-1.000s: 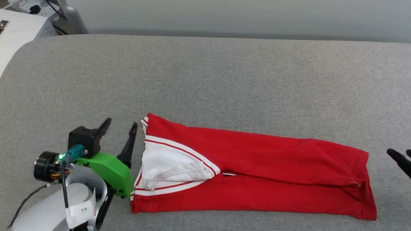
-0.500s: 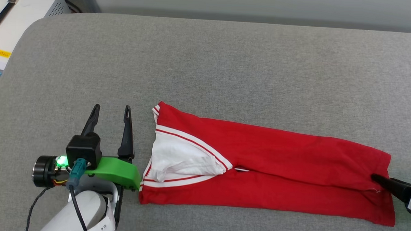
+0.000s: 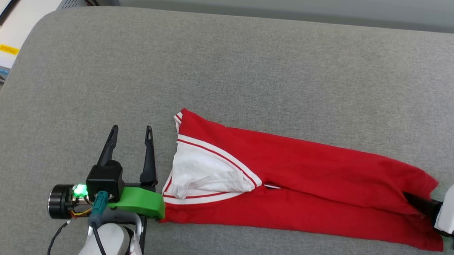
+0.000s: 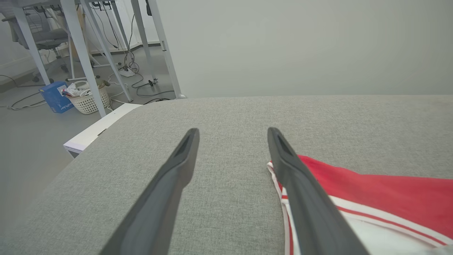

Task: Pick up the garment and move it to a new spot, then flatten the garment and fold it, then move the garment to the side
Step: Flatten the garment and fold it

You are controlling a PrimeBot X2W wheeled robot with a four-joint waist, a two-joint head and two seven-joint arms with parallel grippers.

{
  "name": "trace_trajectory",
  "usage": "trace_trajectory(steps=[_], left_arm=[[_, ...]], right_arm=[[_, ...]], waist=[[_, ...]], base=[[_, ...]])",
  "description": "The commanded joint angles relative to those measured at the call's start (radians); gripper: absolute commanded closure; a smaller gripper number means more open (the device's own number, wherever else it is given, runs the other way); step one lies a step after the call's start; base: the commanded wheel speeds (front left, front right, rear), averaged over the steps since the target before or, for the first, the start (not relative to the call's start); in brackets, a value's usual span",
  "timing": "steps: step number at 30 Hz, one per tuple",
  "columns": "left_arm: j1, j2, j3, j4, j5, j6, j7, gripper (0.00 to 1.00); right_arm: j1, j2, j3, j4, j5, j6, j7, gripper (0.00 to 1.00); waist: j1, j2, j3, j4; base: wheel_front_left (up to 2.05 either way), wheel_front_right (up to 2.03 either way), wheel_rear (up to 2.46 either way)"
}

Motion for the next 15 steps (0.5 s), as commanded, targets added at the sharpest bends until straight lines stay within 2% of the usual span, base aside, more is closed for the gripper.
trace_trajectory(steps=[1, 12, 15], left_arm=[[0.018, -0.01, 0.013, 0.003, 0.019, -0.011, -0.006, 0.0], [0.07, -0.071, 0.11, 0.019, 0.099, -0.115, -0.006, 0.0], [0.084, -0.082, 0.13, 0.027, 0.11, -0.138, -0.006, 0.0]], right_arm=[[0.017, 0.032, 0.031, 0.016, 0.003, 0.0, 0.002, 1.0], [0.014, -0.154, -0.069, 0.126, 0.018, 0.0, -0.051, 1.0], [0.025, -0.182, -0.077, 0.128, 0.024, 0.0, -0.043, 1.0]], waist=[[0.0, 0.0, -0.009, -0.008], [0.0, 0.0, -0.075, -0.021], [0.0, 0.0, -0.093, -0.02]], base=[[0.0, 0.0, 0.0], [0.0, 0.0, 0.0], [0.0, 0.0, 0.0]])
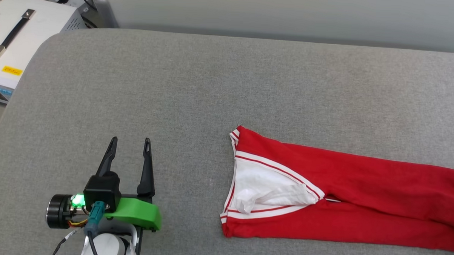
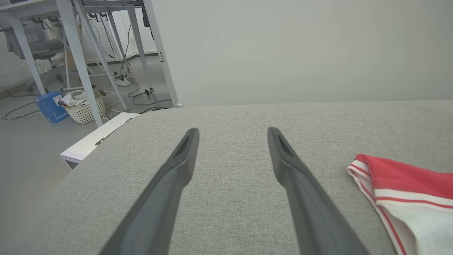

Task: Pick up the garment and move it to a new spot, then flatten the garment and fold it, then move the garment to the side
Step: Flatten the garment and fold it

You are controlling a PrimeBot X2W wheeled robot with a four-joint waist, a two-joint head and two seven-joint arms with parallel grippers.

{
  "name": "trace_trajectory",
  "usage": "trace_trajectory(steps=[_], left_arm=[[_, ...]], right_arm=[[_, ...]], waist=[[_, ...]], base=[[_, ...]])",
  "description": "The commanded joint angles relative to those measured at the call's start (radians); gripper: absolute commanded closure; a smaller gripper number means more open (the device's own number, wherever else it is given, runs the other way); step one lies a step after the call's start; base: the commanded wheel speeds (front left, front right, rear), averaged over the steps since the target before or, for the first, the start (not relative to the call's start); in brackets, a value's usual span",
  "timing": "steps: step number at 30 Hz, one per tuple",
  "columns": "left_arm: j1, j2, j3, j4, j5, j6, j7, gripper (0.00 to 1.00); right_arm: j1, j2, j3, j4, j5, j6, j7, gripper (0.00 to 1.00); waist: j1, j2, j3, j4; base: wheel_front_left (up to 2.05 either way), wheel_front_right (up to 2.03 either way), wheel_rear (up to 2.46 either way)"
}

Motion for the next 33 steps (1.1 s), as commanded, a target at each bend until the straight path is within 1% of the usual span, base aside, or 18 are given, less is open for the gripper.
trace_trajectory(steps=[1, 4, 8, 9, 11, 14, 17, 21, 25, 29, 31, 33], left_arm=[[0.021, -0.008, 0.014, 0.004, 0.013, -0.012, -0.006, 0.0], [0.039, -0.02, 0.034, 0.006, 0.025, -0.024, -0.006, 0.0], [0.062, -0.037, 0.059, 0.0, 0.04, -0.038, -0.006, 0.0], [0.066, -0.045, 0.068, 0.0, 0.047, -0.047, -0.006, 0.0], [0.063, -0.056, 0.075, 0.0, 0.056, -0.057, -0.006, 0.0], [0.055, -0.071, 0.082, 0.0, 0.067, -0.069, -0.006, 0.0], [0.039, -0.087, 0.087, 0.001, 0.079, -0.083, -0.006, 0.0], [0.014, -0.104, 0.103, 0.002, 0.089, -0.097, -0.006, 0.0], [-0.005, -0.121, 0.11, -0.001, 0.102, -0.11, -0.006, 0.0], [-0.022, -0.133, 0.119, -0.002, 0.112, -0.118, -0.006, 0.0], [-0.032, -0.139, 0.121, -0.003, 0.116, -0.122, -0.006, 0.0], [-0.041, -0.145, 0.12, -0.002, 0.12, -0.126, -0.006, 0.0]], right_arm=[[0.017, -0.006, 0.001, -0.018, 0.008, -0.002, 0.009, 1.0], [0.033, -0.024, 0.011, -0.094, 0.015, -0.002, 0.026, 1.0], [0.047, -0.032, 0.019, -0.236, 0.034, -0.002, 0.063, 1.0], [0.046, -0.025, 0.027, -0.309, 0.038, -0.002, 0.091, 1.0], [0.032, -0.006, 0.037, -0.38, 0.031, -0.002, 0.123, 1.0], [-0.007, 0.037, 0.064, -0.449, -0.007, -0.002, 0.166, 1.0], [-0.071, 0.103, 0.113, -0.491, -0.066, -0.002, 0.22, 1.0], [-0.179, 0.208, 0.196, -0.487, -0.131, -0.002, 0.282, 1.0], [-0.278, 0.304, 0.284, -0.443, -0.188, -0.002, 0.308, 1.0], [-0.358, 0.395, 0.34, -0.362, -0.236, -0.002, 0.275, 1.0], [-0.38, 0.437, 0.359, -0.312, -0.238, -0.002, 0.259, 1.0], [-0.397, 0.468, 0.38, -0.26, -0.251, -0.002, 0.235, 1.0]], waist=[[0.0, -0.0001, -0.018, -0.001], [0.0, -0.0001, -0.033, -0.005], [0.0, -0.0001, -0.046, -0.01], [0.0, -0.0001, -0.047, -0.009], [0.0, -0.0001, -0.042, -0.004], [0.0, -0.0001, -0.028, 0.005], [0.0, -0.0001, -0.006, 0.019], [0.0, -0.0001, 0.025, 0.034], [0.0, -0.0001, 0.054, 0.051], [0.0, -0.0001, 0.082, 0.066], [0.0, -0.0001, 0.098, 0.073], [0.0, -0.0001, 0.112, 0.081]], base=[[0.0, 0.0, 0.0], [0.0, 0.0, 0.0], [0.0, 0.0, 0.0], [0.0, 0.0, 0.0], [0.0, 0.0, 0.0], [0.0, 0.0, 0.0], [0.0, 0.0, 0.0], [0.0, 0.0, 0.0], [0.0, 0.0, 0.0], [0.0, 0.0, 0.0], [0.0, 0.0, 0.0], [0.0, 0.0, 0.0]])
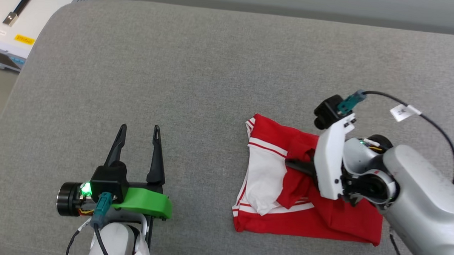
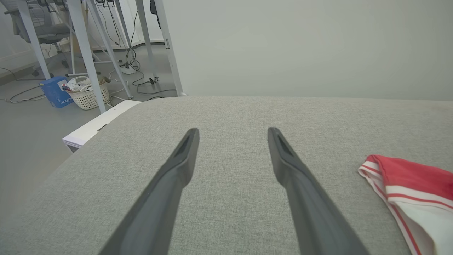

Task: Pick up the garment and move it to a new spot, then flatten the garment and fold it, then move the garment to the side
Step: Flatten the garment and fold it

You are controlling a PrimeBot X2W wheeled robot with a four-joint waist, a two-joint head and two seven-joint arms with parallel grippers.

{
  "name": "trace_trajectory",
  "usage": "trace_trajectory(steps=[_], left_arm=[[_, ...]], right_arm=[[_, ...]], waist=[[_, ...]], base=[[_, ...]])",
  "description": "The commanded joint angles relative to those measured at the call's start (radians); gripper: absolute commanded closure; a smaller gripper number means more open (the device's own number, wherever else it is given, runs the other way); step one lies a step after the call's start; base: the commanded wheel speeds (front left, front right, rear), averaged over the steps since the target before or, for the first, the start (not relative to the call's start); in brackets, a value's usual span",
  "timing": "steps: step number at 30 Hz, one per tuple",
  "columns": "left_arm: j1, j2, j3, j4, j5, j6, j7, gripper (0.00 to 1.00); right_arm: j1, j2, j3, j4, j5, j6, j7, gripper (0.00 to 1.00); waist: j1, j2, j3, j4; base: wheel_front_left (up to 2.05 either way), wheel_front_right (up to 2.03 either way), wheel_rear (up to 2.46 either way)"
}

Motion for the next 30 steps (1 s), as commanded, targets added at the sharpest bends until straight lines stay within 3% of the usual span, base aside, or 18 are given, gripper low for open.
trace_trajectory(steps=[1, 8, 9, 10, 11, 17, 21, 24, 30], left_arm=[[-0.023, -0.01, 0.001, -0.002, 0.008, -0.008, -0.006, 0.0], [-0.033, -0.023, 0.002, 0.011, 0.014, -0.012, -0.006, 0.0], [-0.031, -0.024, 0.004, 0.013, 0.015, -0.012, -0.006, 0.0], [-0.026, -0.025, 0.007, 0.016, 0.016, -0.012, -0.006, 0.0], [-0.021, -0.025, 0.01, 0.017, 0.017, -0.012, -0.006, 0.0], [0.014, -0.021, 0.044, 0.018, 0.026, -0.018, -0.006, 0.0], [0.035, -0.017, 0.064, 0.009, 0.031, -0.022, -0.006, 0.0], [0.044, -0.015, 0.076, 0.004, 0.033, -0.026, -0.006, 0.0], [0.064, -0.016, 0.087, 0.002, 0.037, -0.032, -0.006, 0.0]], right_arm=[[-0.019, 0.013, 0.017, 0.033, -0.018, -0.001, -0.019, 1.0], [-0.017, 0.039, 0.115, 0.162, -0.041, -0.001, -0.098, 1.0], [-0.018, 0.038, 0.12, 0.16, -0.038, -0.001, -0.118, 0.93], [-0.021, 0.031, 0.126, 0.152, -0.034, -0.001, -0.141, 0.59], [-0.023, 0.021, 0.132, 0.14, -0.033, -0.001, -0.16, 0.0], [-0.013, -0.095, 0.11, -0.012, -0.046, -0.001, -0.35, 0.0], [0.019, -0.157, -0.008, -0.063, -0.124, -0.001, -0.553, 0.0], [0.057, -0.162, -0.115, -0.055, -0.215, -0.001, -0.687, 0.0], [0.184, -0.101, -0.34, -0.035, -0.408, -0.001, -0.894, 0.0]], waist=[[0.0, 0.0, 0.027, 0.02], [0.0, 0.0, 0.037, 0.026], [0.0, 0.0, 0.033, 0.023], [0.0, 0.0, 0.025, 0.019], [0.0, 0.0, 0.017, 0.015], [0.0, 0.0, -0.044, -0.023], [0.0, 0.0, -0.076, -0.059], [0.0, 0.0, -0.095, -0.084], [0.0, 0.0, -0.133, -0.122]], base=[[0.0, 0.0, 0.0], [0.0, 0.0, 0.0], [0.0, 0.0, 0.0], [0.0, 0.0, 0.0], [0.0, 0.0, 0.0], [0.0, 0.0, 0.0], [0.0, 0.0, 0.0], [0.0, 0.0, 0.0], [0.0, 0.0, 0.0]])
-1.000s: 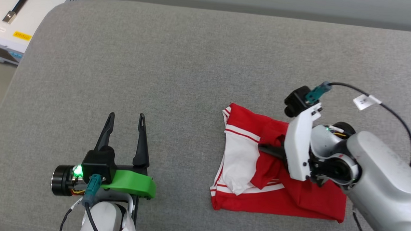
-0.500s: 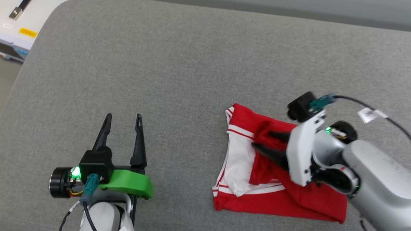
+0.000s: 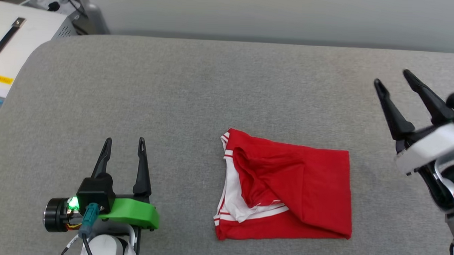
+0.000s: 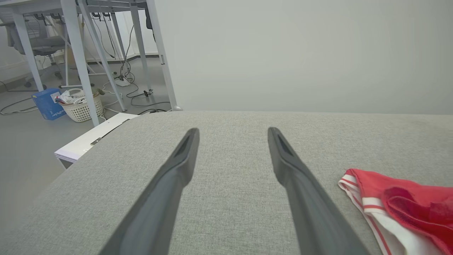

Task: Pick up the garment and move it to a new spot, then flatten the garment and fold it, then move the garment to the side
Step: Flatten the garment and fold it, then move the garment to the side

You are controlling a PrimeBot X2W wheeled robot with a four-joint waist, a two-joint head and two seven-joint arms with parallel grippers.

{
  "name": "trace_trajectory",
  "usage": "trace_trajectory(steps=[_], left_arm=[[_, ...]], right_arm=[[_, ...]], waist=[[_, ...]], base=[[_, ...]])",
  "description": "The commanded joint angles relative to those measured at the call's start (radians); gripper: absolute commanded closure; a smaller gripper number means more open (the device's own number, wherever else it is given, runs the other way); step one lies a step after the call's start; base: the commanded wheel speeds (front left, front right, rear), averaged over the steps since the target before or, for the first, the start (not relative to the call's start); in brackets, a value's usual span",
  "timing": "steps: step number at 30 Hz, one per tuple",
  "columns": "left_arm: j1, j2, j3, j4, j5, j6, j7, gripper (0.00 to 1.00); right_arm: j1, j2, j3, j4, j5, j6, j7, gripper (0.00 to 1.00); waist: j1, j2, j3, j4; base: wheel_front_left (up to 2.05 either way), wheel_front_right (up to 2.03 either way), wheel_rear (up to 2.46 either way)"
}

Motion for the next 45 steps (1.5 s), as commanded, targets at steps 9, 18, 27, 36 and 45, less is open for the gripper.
trace_trajectory(steps=[9, 18, 27, 36, 45], left_arm=[[0.079, 0.01, 0.011, -0.002, 0.012, -0.021, -0.006, 0.0], [0.12, 0.01, 0.007, -0.009, 0.013, -0.034, -0.006, 0.0], [0.109, 0.009, 0.004, 0.001, 0.017, -0.039, -0.006, 0.0], [0.072, 0.005, -0.003, 0.004, 0.018, -0.042, -0.006, 0.0], [0.045, -0.001, -0.006, 0.003, 0.015, -0.042, -0.006, 0.0]], right_arm=[[0.262, 0.174, -0.224, -0.07, -0.159, -0.001, -0.117, 0.0], [0.456, 0.296, -0.327, -0.121, -0.227, -0.001, -0.131, 0.0], [0.445, 0.282, -0.351, -0.155, -0.27, -0.001, -0.133, 0.0], [0.167, 0.038, -0.236, -0.194, -0.09, -0.001, 0.236, 0.0], [0.104, -0.075, -0.156, -0.143, 0.273, -0.001, 0.834, 0.0]], waist=[[0.0, -0.0001, -0.085, -0.058], [0.0, -0.0001, -0.105, -0.044], [0.0, -0.0001, -0.095, -0.025], [0.0, -0.0001, -0.052, -0.008], [0.0, -0.0001, -0.004, 0.014]], base=[[0.0, 0.0, 0.0], [0.0, 0.0, 0.0], [0.0, 0.0, 0.0], [0.0, 0.0, 0.0], [0.0, 0.0, 0.0]])
